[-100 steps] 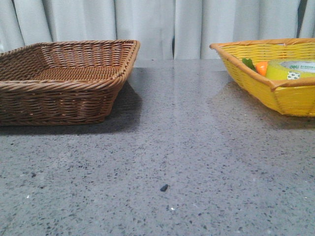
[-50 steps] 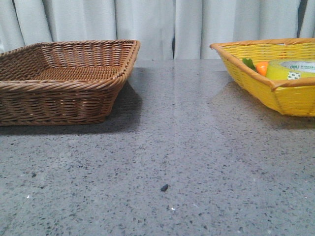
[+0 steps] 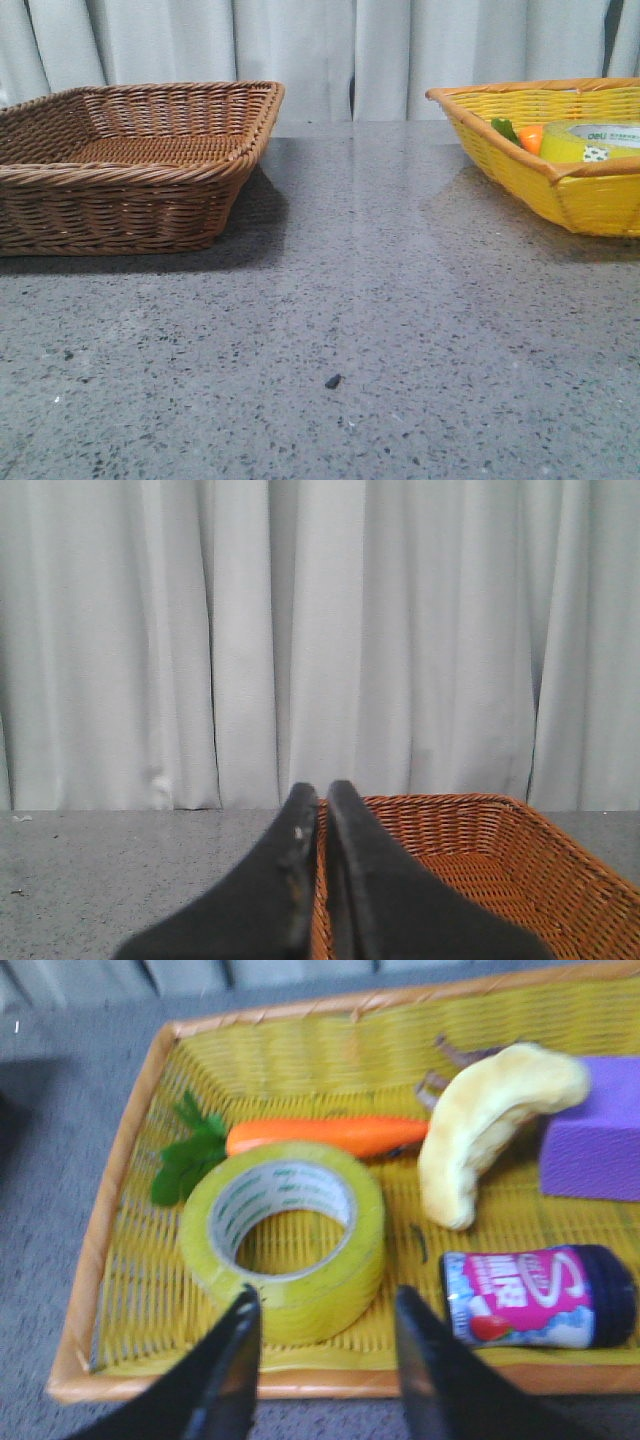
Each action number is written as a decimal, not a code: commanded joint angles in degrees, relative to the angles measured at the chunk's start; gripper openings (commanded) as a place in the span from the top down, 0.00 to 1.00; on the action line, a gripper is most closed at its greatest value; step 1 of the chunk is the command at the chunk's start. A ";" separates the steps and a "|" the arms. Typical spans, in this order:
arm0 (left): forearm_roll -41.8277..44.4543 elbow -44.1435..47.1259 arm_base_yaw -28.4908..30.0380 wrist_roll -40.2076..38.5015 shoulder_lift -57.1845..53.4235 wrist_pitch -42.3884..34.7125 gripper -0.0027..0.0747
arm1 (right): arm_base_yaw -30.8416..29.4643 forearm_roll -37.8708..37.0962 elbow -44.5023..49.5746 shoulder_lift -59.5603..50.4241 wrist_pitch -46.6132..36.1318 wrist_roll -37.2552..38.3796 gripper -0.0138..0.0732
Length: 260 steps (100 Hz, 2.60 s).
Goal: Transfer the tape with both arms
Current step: 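Lower the right gripper into the yellow basket onto the yellow tape roll, then lift the tape roll with the right gripper and carry it toward the table center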
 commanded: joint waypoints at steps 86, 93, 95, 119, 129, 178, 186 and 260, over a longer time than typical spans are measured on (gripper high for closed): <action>-0.40 -1.98 -0.02 -0.32 1.09 -1.40 0.99 | 8.08 -0.42 -33.29 46.67 19.09 -0.88 0.40; -0.40 -1.98 -0.02 -0.32 1.09 -1.40 0.99 | 8.08 -0.42 -33.41 47.67 18.83 -0.88 0.40; -0.40 -1.98 -0.02 -0.32 1.09 -1.40 0.99 | 8.08 -0.42 -33.41 47.91 18.61 -0.88 0.40; -0.40 -1.98 -0.02 -0.32 1.09 -1.40 0.99 | 8.08 -0.42 -33.41 48.81 18.14 -0.88 0.43; -0.40 -1.98 -0.02 -0.32 1.09 -1.40 0.99 | 8.08 -0.42 -33.41 48.81 18.14 -0.88 0.52; -0.40 -1.98 -0.02 -0.32 1.09 -1.40 0.99 | 8.08 -0.42 -33.41 48.81 18.14 -0.88 0.76; -0.40 -1.98 -0.02 -0.32 1.09 -1.40 0.99 | 8.08 -0.42 -33.41 48.81 18.14 -0.88 0.76; -0.40 -1.98 -0.02 -0.32 1.09 -1.40 0.99 | 16.53 0.74 -58.91 48.81 36.21 -0.88 0.75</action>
